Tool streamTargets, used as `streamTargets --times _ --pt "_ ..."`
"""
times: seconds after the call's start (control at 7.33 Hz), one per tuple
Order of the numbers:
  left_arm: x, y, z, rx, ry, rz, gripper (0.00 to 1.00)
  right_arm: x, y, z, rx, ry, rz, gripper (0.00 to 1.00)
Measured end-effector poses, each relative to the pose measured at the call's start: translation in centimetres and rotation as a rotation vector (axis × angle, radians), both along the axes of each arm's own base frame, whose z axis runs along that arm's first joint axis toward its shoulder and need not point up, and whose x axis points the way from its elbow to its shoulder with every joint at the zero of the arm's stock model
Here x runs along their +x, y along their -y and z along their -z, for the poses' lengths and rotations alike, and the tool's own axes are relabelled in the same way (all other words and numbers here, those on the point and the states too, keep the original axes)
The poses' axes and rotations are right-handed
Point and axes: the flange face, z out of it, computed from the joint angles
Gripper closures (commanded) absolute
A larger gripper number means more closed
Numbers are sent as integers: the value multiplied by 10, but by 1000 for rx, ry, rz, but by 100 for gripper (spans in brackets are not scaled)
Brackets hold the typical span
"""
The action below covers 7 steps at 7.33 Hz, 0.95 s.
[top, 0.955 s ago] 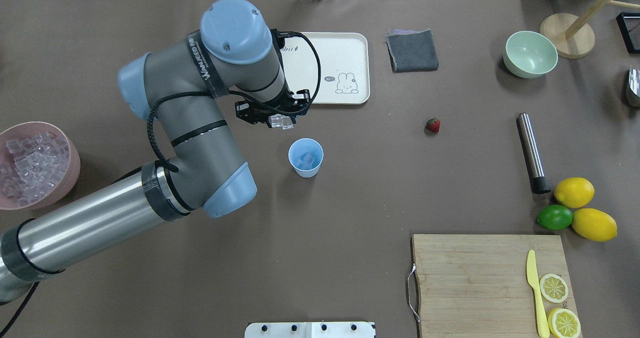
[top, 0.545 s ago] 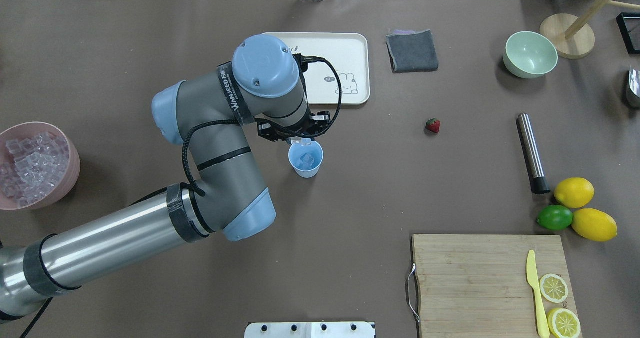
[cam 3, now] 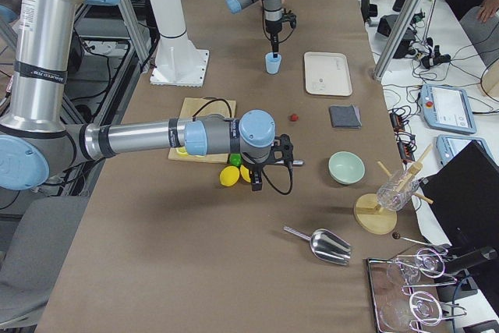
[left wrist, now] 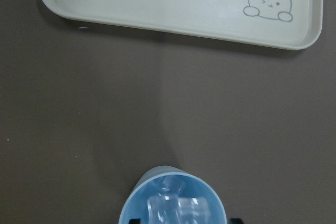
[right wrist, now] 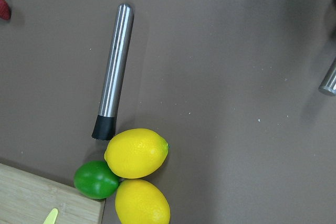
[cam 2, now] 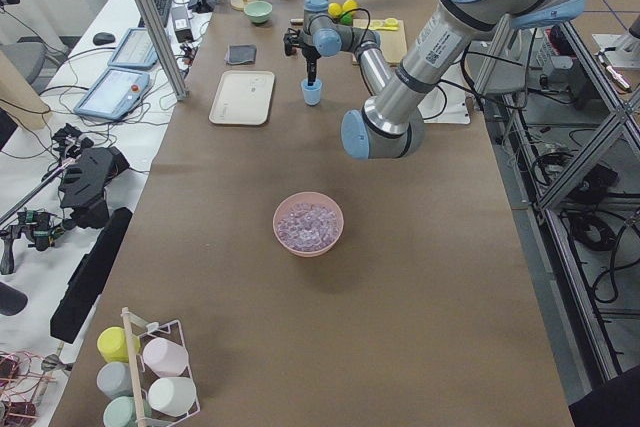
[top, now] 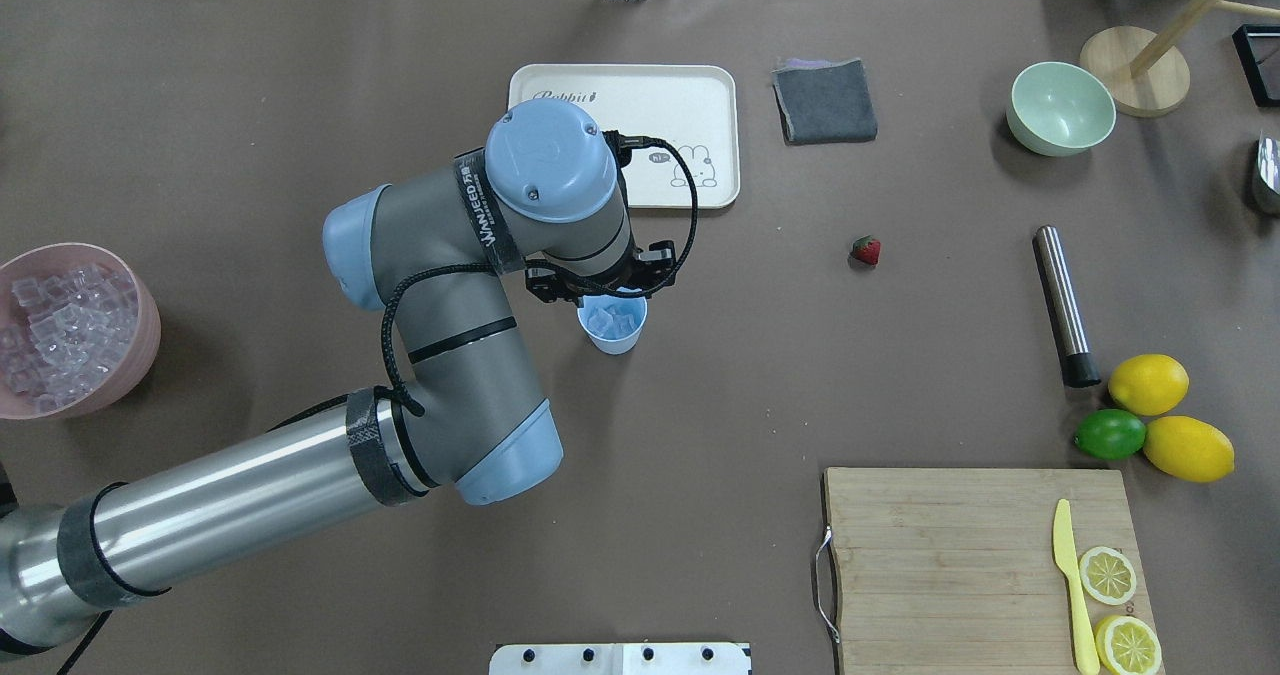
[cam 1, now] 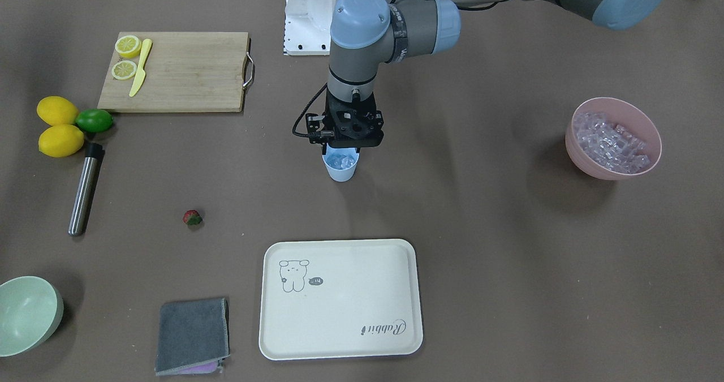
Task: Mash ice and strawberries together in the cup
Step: 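Carry the ice cube over the cup and release it inside, then withdraw the left gripper from the cup while the right gripper reaches toward the strawberry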
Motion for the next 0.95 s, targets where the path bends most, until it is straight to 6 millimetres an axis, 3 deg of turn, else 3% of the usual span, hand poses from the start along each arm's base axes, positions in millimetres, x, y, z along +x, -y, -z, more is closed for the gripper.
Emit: streamTargets --times 0.14,0.41,0.55,0.68,0.95 --pt "-13 9 2 12 -2 9 2 -4 8 7 10 -2 3 0" --pt "-80 39 -16 79 25 -15 2 -33 50 51 2 -3 -23 0" --pt "-123 48 -42 127 53 -47 2 -65 73 82 -10 -15 -29 0" --pt "-165 53 -78 176 88 -86 2 -109 94 118 -18 -44 -34 0" --pt "-243 56 -150 237 151 -156 2 -212 112 172 3 -109 -50 1"
